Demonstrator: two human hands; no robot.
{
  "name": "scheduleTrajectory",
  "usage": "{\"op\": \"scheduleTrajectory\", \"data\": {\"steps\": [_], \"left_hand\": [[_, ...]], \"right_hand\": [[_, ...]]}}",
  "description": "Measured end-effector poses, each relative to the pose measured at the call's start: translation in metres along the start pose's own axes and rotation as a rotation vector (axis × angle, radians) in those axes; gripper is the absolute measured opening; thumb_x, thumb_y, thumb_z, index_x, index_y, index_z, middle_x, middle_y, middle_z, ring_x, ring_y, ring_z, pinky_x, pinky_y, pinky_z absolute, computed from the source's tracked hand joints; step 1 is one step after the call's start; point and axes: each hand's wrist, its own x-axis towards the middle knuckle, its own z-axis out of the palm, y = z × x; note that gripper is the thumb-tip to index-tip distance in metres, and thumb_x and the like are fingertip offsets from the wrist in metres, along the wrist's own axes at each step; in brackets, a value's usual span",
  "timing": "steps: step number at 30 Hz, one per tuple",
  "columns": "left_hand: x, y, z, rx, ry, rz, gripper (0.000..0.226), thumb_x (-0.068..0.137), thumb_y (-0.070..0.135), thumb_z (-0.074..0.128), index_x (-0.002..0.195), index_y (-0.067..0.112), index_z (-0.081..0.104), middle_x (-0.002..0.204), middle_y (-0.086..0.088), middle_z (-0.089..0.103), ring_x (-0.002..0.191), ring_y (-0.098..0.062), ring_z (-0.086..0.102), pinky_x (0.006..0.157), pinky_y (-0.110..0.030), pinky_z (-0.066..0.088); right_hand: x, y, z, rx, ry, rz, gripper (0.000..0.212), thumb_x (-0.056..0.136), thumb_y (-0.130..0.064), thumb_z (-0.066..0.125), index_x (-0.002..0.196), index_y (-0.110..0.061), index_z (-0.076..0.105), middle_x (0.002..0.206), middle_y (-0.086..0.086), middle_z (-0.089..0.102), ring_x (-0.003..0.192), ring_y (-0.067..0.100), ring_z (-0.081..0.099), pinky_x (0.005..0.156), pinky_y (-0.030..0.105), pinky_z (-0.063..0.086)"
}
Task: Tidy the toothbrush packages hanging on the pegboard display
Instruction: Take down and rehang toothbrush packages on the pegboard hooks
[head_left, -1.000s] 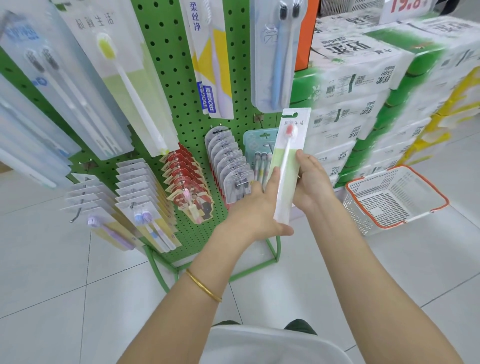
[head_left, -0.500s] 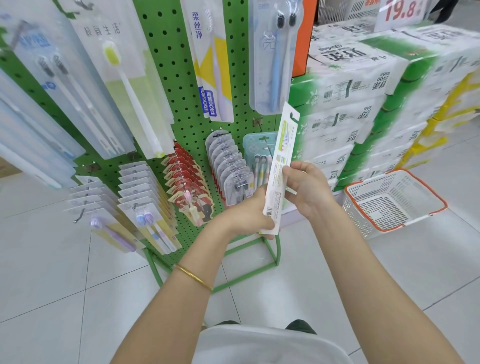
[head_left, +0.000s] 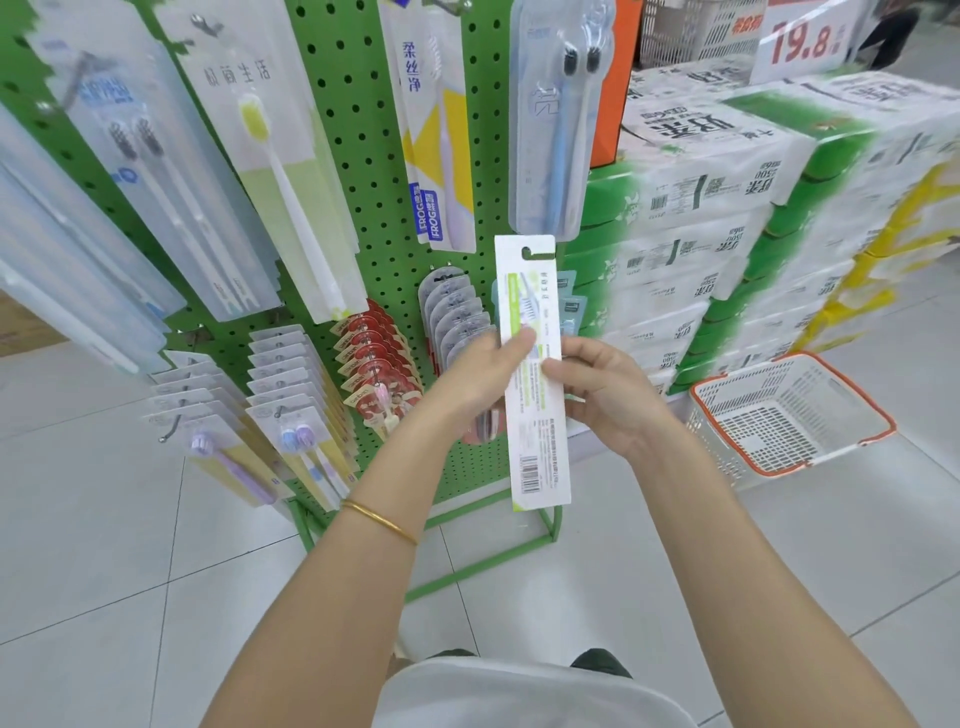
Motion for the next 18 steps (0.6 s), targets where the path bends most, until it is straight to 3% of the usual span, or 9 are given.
{"op": "scheduleTrajectory", "data": {"steps": [3,6,7,10,12,15,18], "left_hand": [[0.003,0.014,-0.009,-0.073,0.219,0.154,0.025,0.100,0.027,0.045,0.119,0.013,0.054,0.102,0.004,0.067,0.087,-0.009,0.066,0.079,-0.032,0.055],[-0.001,0.026,-0.016,-0.173,0.361,0.250,0.005,0.097,0.017,0.052,0.095,0.018,0.056,0.089,0.002,0.063,0.077,-0.011,0.061,0.073,-0.030,0.051],[-0.003,0.028,-0.018,-0.189,0.377,0.256,0.007,0.097,0.017,0.053,0.091,0.020,0.056,0.088,0.000,0.063,0.077,-0.012,0.061,0.072,-0.031,0.051],[-0.008,0.030,-0.025,-0.342,0.320,0.234,0.009,0.096,0.016,0.055,0.102,0.012,0.060,0.092,-0.006,0.067,0.079,-0.018,0.065,0.074,-0.036,0.053],[-0.013,0.034,-0.033,-0.488,0.263,0.213,0.015,0.097,0.013,0.052,0.109,0.007,0.059,0.087,-0.006,0.066,0.077,-0.019,0.064,0.072,-0.037,0.055],[-0.027,0.046,-0.050,-0.633,0.203,0.248,0.013,0.097,0.008,0.045,0.097,0.009,0.058,0.076,-0.004,0.058,0.071,-0.018,0.056,0.064,-0.031,0.048],[-0.043,0.058,-0.068,-0.655,0.206,0.322,0.017,0.095,0.008,0.039,0.091,0.012,0.056,0.078,-0.007,0.055,0.073,-0.018,0.051,0.061,-0.029,0.042]], "right_hand": [[-0.003,0.003,0.000,-0.010,-0.061,0.043,0.012,0.084,0.000,0.063,0.092,-0.010,0.065,0.084,0.004,0.072,0.075,0.017,0.066,0.070,0.031,0.053],[-0.005,0.003,0.003,-0.015,-0.126,0.063,0.013,0.079,-0.002,0.066,0.089,-0.010,0.066,0.086,0.005,0.072,0.076,0.018,0.067,0.069,0.031,0.055],[-0.006,0.003,0.004,-0.008,-0.154,0.060,0.015,0.076,-0.003,0.067,0.089,-0.010,0.065,0.087,0.005,0.073,0.077,0.019,0.068,0.068,0.031,0.056],[-0.004,0.000,0.009,0.040,-0.287,0.058,0.030,0.072,-0.015,0.079,0.096,-0.009,0.062,0.095,0.006,0.071,0.084,0.020,0.066,0.076,0.032,0.056],[0.000,-0.004,0.017,0.073,-0.406,0.083,0.059,0.062,-0.033,0.086,0.108,-0.009,0.058,0.104,0.010,0.066,0.092,0.025,0.061,0.085,0.037,0.051],[0.004,-0.013,0.039,0.067,-0.521,0.077,0.089,0.056,-0.040,0.089,0.125,-0.002,0.047,0.120,0.022,0.056,0.107,0.033,0.053,0.095,0.047,0.045],[0.004,-0.028,0.069,0.009,-0.582,-0.018,0.093,0.057,-0.040,0.088,0.129,0.002,0.048,0.117,0.017,0.064,0.104,0.029,0.063,0.091,0.044,0.052]]}}
